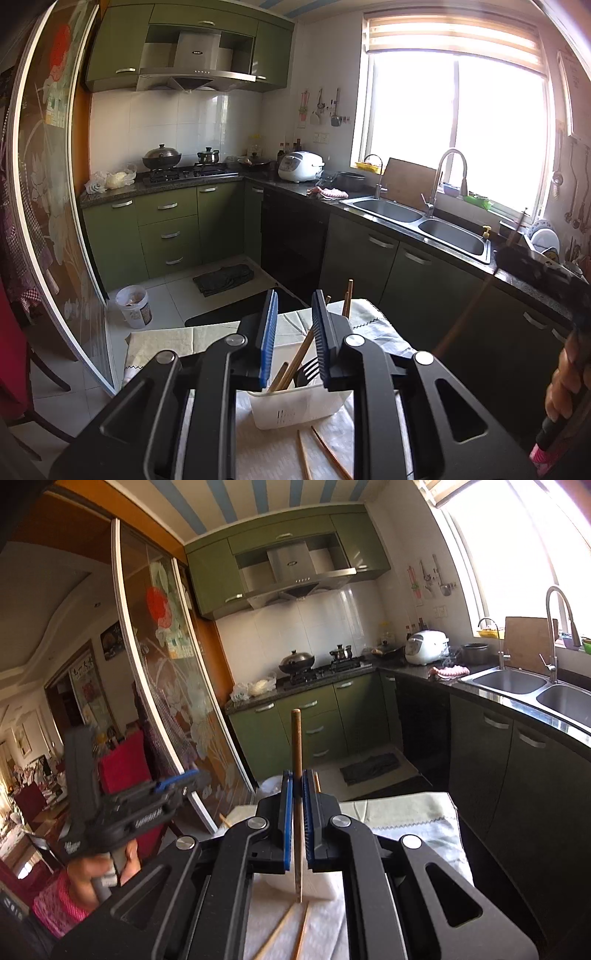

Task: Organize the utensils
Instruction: 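Release the chopstick into the white holder with the right gripper while the left gripper moves to the last chopsticks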

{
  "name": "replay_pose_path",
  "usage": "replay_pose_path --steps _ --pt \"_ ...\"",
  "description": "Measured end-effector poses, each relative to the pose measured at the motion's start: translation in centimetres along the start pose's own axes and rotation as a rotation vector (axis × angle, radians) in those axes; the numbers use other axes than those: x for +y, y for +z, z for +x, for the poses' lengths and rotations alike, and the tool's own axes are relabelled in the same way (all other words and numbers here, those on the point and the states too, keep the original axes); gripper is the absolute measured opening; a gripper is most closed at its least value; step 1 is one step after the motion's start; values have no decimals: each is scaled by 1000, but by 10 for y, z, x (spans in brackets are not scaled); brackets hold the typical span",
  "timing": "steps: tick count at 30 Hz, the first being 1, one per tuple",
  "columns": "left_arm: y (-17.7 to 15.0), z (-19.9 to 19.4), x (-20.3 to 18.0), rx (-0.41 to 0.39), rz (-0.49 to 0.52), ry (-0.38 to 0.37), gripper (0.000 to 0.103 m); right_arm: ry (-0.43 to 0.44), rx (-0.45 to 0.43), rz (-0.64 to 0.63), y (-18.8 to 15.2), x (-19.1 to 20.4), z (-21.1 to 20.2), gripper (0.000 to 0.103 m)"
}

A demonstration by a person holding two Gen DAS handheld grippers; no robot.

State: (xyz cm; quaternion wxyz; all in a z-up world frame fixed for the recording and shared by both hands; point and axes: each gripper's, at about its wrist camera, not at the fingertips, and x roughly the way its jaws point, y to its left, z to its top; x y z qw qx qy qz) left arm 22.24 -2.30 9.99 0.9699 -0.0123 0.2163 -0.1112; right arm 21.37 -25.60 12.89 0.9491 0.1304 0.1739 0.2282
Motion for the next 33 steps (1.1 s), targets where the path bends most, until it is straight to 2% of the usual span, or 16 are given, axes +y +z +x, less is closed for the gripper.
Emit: replay_pose_path --steps 5,9,13,17,19,21,25,28,30,33 --pt "-22 -24 3 32 7 -21 18 -40 -47 64 20 -11 40 6" --pt "-52 -33 10 91 11 -17 22 -86 30 58 11 -20 76 6" --pt "-84 -23 21 213 -10 -10 23 -106 132 22 -13 -19 106 6" --pt "-111 -4 30 336 -61 -27 23 -106 192 -10 -33 -15 122 8" --pt "-122 7 31 391 -83 -35 23 -107 206 -32 -38 -11 125 22" --pt "-132 19 29 446 -97 -44 27 -122 189 -50 -42 -9 116 23" --pt "-150 51 15 543 -110 -57 27 -127 122 -43 -44 -13 77 25" --pt "-158 82 5 591 -87 -28 27 -114 94 -34 -53 -19 40 25" --pt "-167 106 0 641 -74 -7 27 -118 95 -38 -65 -23 17 29" --pt "-182 135 -4 723 -76 6 27 -118 98 -32 -81 -34 -17 30"
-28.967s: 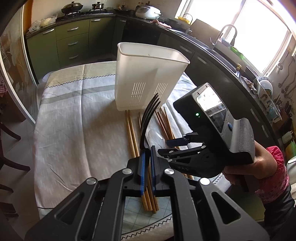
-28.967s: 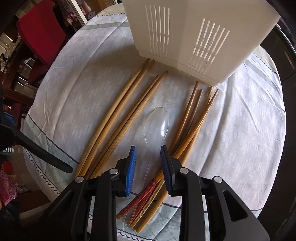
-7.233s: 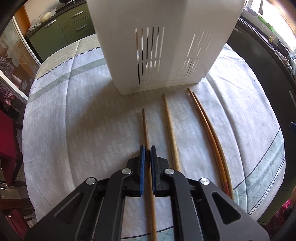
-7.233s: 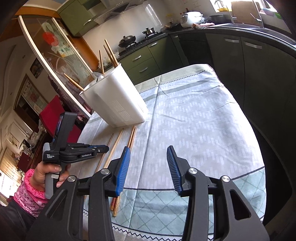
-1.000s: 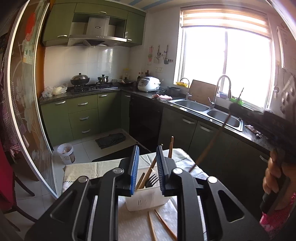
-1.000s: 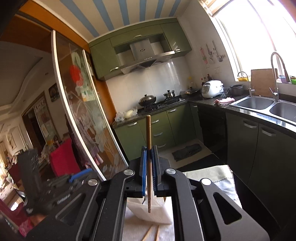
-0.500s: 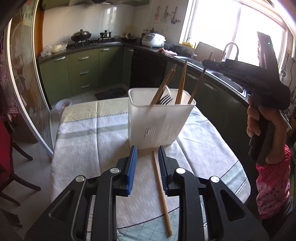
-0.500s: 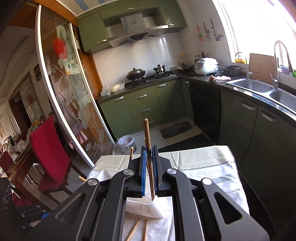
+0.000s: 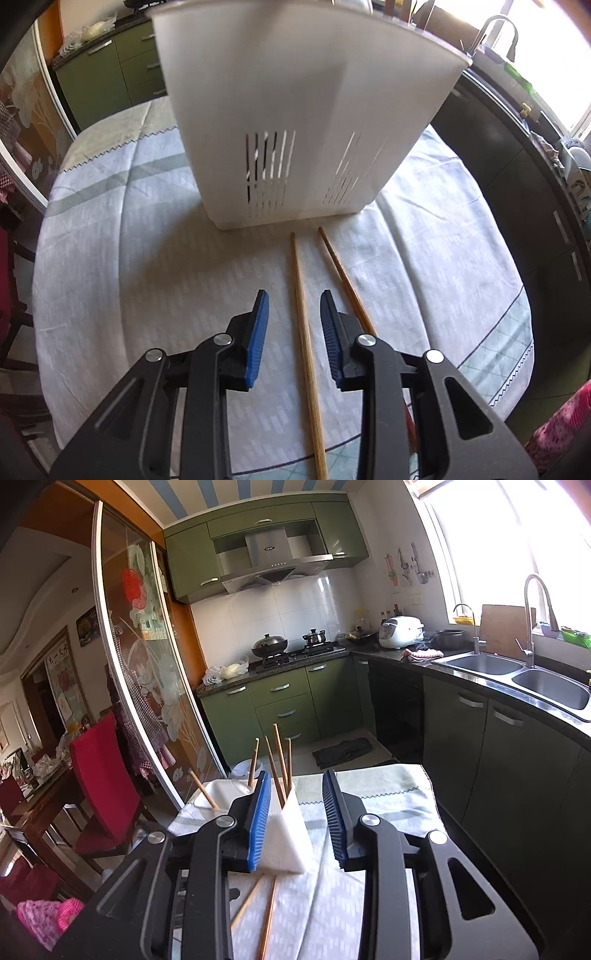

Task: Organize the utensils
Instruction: 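Release the chopstick into the white holder with the right gripper while the left gripper moves to the last chopsticks, then close the left gripper on a wooden chopstick while the right gripper lowers onto the last one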

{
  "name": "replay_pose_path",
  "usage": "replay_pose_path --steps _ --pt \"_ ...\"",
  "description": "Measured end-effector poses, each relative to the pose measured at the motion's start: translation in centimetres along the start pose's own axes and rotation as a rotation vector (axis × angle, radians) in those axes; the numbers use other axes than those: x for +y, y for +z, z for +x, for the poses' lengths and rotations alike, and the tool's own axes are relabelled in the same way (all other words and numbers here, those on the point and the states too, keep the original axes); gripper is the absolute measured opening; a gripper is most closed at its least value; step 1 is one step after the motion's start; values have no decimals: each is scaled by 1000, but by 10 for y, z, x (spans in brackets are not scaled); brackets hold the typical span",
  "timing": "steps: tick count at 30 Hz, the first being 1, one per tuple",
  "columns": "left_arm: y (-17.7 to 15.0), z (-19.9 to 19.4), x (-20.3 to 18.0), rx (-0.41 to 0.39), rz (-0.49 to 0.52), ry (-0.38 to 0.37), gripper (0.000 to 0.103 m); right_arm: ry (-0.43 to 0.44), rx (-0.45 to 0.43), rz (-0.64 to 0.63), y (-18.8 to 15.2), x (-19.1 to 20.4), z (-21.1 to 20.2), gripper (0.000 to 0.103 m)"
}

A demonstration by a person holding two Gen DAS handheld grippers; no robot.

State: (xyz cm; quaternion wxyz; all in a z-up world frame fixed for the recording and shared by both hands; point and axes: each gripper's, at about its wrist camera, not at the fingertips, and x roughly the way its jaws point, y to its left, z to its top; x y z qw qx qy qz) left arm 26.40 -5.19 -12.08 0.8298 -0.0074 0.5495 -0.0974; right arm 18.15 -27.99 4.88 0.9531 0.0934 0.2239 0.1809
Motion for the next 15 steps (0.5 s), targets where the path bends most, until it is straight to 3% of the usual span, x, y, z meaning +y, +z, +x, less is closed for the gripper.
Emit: replay_pose_path --steps 7,10,15 --pt "2 23 -10 40 -2 35 27 -15 26 75 -49 -41 -46 30" --pt "4 27 -13 51 7 57 19 -35 44 112 -65 -60 -59 30" --pt "3 32 -25 35 25 105 16 -59 48 165 -81 -86 -80 33"
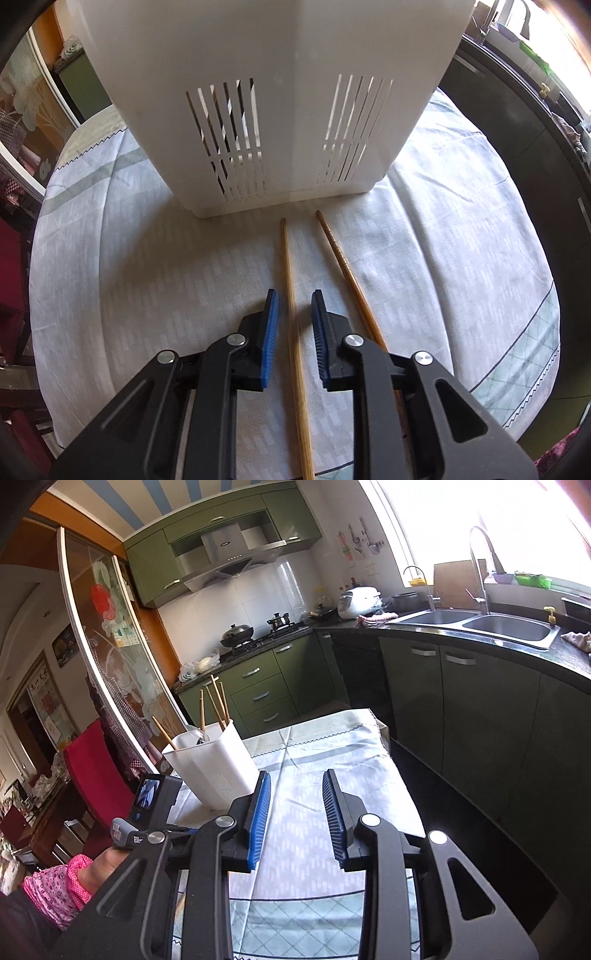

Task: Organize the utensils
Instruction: 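Close the left gripper on a wooden chopstick while the right gripper lowers onto the last one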

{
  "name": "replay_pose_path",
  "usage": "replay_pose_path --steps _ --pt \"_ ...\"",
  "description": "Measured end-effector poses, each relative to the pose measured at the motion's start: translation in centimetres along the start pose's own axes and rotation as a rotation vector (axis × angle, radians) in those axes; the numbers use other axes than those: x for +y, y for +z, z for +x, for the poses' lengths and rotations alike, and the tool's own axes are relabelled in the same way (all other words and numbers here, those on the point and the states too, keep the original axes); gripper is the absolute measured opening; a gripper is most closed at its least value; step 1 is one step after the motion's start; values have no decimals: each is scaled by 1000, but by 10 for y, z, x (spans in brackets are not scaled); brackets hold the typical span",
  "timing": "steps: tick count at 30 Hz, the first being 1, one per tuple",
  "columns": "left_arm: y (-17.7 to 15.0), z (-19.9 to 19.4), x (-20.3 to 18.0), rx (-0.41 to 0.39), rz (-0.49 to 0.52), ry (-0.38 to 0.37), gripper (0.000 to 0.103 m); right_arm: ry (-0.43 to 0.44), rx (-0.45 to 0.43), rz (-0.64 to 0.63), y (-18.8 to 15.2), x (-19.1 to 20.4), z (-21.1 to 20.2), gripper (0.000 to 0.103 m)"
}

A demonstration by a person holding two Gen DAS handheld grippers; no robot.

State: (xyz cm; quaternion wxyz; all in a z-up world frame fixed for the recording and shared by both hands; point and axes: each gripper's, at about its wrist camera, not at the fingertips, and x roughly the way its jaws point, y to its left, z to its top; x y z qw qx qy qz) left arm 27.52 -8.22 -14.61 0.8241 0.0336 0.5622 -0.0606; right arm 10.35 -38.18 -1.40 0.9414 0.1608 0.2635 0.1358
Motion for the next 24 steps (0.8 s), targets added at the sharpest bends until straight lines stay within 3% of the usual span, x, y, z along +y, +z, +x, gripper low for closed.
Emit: replay_pose_path --steps 3,9,20,24 --pt "-3 0 -3 -12 -3 8 6 2 -7 24 1 -8 -6 34" --pt "-14 -8 5 -51 -47 -5 5 22 -2 45 5 -10 -5 34" --pt "-49 -109 37 -340 -95 -16 5 44 43 32 5 0 11 34" --pt "-65 -145 44 -458 -100 -12 5 53 109 -19 0 16 30 34"
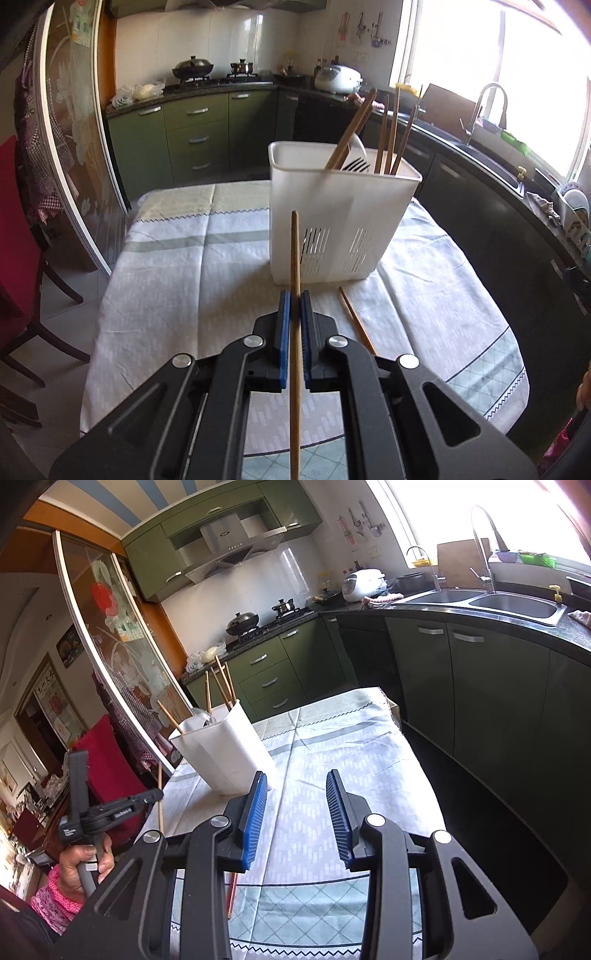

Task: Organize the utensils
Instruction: 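Close the left gripper on a wooden chopstick while the right gripper lowers onto the last one, then lift the chopsticks upright with both grippers and carry them toward the white holder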

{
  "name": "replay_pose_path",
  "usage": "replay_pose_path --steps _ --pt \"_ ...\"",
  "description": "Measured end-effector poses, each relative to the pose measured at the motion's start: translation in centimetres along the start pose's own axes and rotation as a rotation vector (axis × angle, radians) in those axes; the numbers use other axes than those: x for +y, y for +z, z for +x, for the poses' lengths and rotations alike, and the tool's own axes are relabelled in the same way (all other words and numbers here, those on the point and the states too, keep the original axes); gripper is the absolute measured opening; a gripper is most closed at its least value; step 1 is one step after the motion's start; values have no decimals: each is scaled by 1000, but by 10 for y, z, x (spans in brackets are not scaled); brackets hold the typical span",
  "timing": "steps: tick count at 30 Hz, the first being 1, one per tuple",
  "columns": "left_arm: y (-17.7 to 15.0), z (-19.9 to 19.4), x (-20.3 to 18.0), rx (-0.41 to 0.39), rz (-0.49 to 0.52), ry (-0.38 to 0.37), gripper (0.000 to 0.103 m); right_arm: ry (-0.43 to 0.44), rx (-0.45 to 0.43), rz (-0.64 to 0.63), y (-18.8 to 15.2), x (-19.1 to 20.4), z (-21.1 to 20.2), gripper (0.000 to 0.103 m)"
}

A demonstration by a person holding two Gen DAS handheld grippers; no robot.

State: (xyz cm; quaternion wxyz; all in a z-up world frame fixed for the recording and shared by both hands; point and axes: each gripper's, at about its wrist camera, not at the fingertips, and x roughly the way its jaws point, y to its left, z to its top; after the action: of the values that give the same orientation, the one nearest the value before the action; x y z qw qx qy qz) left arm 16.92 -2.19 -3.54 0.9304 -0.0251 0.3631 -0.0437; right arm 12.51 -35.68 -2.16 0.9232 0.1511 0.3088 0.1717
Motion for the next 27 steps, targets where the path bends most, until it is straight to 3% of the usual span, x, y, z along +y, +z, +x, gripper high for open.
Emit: replay_pose_path --steps 6,12,20,27 --pt "-11 -41 9 -114 0 4 5 27 209 -90 -18 29 64 35" --pt "-26 -67 18 -194 -9 16 5 -2 356 -135 -32 43 133 35" --pt "-38 -84 29 -239 -5 30 5 -8 467 -226 -36 81 212 34" --pt "-44 -91 34 -256 -6 31 5 -39 509 -280 -42 113 264 29"
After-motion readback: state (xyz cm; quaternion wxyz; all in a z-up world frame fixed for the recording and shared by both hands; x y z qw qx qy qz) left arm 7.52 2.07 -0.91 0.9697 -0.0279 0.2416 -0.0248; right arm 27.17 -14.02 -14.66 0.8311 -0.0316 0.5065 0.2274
